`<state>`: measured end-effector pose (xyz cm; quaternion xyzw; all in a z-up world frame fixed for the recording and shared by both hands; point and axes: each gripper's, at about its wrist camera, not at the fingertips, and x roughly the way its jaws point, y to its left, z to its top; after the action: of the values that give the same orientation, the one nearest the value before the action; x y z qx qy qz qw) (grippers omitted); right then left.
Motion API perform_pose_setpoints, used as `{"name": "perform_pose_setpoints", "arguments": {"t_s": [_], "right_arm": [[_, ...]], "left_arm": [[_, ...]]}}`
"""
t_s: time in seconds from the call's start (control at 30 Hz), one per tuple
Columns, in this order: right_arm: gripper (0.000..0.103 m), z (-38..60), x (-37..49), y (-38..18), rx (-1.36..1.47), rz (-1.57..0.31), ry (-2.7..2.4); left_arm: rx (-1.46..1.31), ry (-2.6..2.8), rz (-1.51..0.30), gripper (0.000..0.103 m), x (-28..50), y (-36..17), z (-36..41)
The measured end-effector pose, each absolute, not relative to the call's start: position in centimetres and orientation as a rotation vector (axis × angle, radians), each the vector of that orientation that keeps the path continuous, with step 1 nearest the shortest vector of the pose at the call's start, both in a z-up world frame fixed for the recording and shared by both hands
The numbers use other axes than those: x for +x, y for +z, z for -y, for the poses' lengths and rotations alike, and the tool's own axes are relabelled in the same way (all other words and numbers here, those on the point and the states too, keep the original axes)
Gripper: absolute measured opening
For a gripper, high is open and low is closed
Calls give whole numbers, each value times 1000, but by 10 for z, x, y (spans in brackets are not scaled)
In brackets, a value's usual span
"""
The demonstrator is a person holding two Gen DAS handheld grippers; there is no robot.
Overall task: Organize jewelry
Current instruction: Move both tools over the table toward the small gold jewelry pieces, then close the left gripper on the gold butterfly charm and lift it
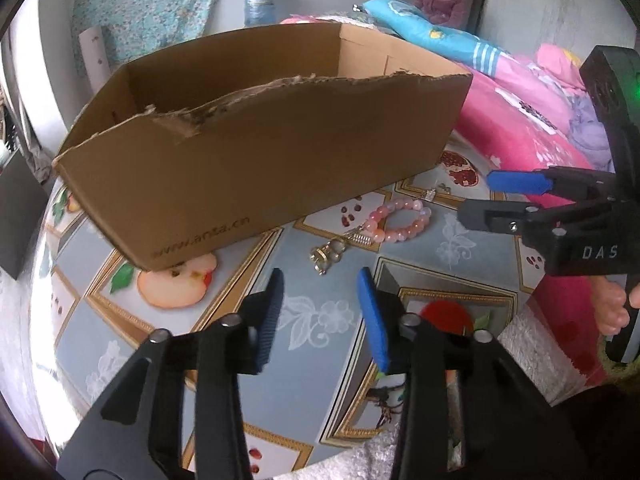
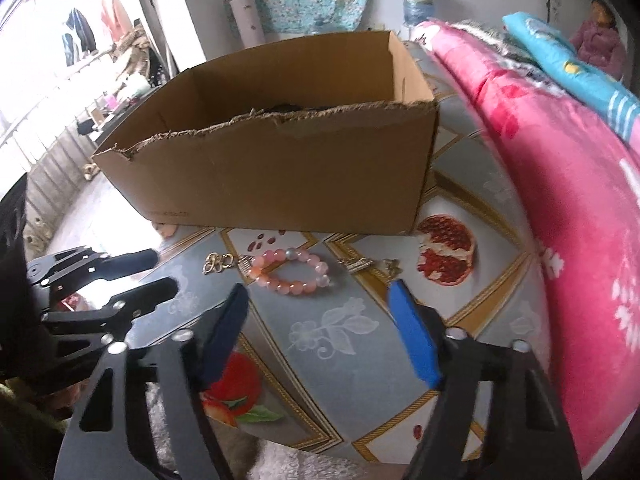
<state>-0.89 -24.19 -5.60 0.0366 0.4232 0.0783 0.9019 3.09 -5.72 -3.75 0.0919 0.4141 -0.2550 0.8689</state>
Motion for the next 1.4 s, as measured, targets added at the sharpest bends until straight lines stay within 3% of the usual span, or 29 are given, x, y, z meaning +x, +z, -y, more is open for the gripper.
{"name": "perform_pose_setpoints", "arguments": {"t_s": [0.2,0.4,0.97,1.4], "right_arm": [[45,235,-2,-63,96,-891,242],[37,225,1,-68,85,-896,312],[34,209,11,-72,-59,-844,372],[35,201,21,-90,-106,-970,455]], "left_arm": [[211,-550,-894,21,41,-42,70],[248,-523,-928,16,51,-51,79],[282,-492,-952,16,54,-55,91],[267,-486,-959,16,55,-54,92]]}}
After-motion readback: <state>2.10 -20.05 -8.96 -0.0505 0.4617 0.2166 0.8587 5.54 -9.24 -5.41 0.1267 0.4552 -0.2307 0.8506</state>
